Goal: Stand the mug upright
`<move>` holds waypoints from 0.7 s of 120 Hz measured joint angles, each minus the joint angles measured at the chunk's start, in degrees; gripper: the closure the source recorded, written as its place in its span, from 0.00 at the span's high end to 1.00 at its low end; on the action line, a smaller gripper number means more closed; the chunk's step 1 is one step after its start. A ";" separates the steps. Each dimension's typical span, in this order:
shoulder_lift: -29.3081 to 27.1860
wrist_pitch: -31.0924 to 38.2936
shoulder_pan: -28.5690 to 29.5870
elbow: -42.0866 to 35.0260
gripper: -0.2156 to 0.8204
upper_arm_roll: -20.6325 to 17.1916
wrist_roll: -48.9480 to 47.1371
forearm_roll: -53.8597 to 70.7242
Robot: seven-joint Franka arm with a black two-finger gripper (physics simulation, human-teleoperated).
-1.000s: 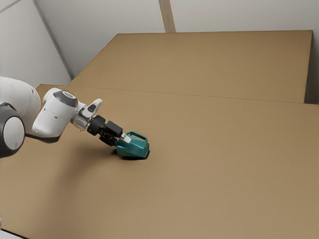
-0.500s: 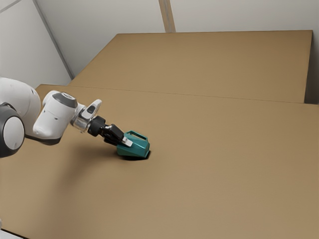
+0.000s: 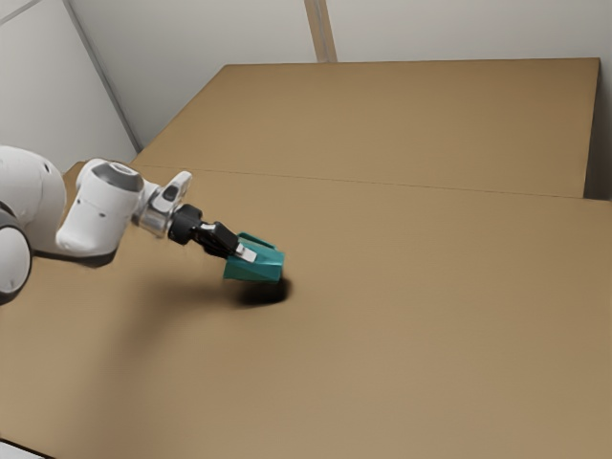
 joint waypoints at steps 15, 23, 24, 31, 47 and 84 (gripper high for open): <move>-4.00 0.24 -0.73 2.66 0.05 -1.29 -1.08 4.04; -5.41 0.54 -0.90 5.44 0.05 -3.50 -2.32 9.57; -5.54 0.62 -0.92 5.74 0.05 -3.82 -2.50 10.39; -6.51 1.48 -0.98 7.72 0.05 -6.63 -3.93 17.18; -8.39 4.53 -1.13 9.66 0.05 -12.31 -7.39 34.62; -9.65 14.80 -1.23 2.63 0.04 -17.17 -14.00 58.86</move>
